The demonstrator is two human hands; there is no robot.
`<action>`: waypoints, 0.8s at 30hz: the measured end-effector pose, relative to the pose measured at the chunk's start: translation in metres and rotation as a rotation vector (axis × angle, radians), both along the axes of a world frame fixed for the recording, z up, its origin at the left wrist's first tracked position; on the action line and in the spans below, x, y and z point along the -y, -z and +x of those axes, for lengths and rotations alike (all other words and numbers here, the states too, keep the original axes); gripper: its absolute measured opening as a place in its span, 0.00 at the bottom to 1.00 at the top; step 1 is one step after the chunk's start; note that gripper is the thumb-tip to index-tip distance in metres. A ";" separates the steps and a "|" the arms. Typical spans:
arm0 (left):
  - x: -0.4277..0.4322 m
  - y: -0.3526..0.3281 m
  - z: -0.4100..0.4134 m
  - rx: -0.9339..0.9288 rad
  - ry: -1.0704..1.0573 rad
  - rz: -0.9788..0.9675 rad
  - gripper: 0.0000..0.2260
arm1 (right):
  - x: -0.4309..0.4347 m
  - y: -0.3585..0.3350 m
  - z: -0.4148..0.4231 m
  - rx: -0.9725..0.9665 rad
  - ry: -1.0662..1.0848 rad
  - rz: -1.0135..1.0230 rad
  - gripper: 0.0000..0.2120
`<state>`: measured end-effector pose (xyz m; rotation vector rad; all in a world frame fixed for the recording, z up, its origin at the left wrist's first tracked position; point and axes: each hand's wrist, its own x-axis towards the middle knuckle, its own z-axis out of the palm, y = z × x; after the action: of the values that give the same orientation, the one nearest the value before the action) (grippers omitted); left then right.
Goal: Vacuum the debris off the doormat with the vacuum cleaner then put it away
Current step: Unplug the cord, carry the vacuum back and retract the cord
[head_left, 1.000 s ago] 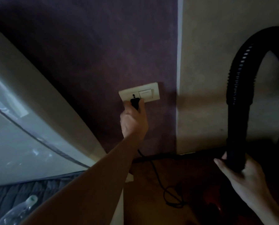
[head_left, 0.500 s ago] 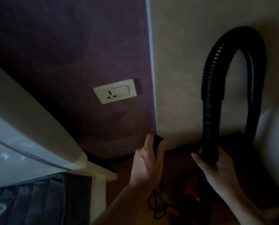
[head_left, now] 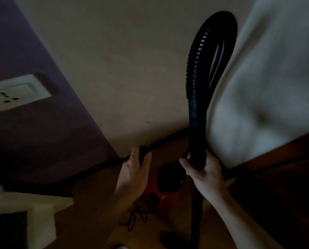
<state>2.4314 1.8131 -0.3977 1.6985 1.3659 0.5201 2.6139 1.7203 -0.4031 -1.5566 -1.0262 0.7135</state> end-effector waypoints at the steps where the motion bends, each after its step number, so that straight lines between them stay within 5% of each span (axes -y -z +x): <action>1: 0.007 0.005 0.009 -0.044 -0.021 -0.011 0.14 | 0.010 0.002 0.013 0.004 0.030 -0.007 0.09; 5: 0.033 0.028 0.031 -0.195 0.003 0.020 0.06 | 0.043 0.006 0.058 0.022 0.114 0.015 0.09; 10: 0.050 0.075 0.042 -0.316 0.008 -0.223 0.11 | 0.055 0.020 0.085 0.009 0.128 0.047 0.11; 24: 0.014 0.214 0.101 -0.554 0.196 -0.061 0.27 | -0.002 0.096 0.095 0.048 0.287 0.153 0.08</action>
<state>2.5320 1.7991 -0.6113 1.9830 1.5446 -0.1192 2.7090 1.7223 -0.4996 -1.5517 -0.8476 0.3922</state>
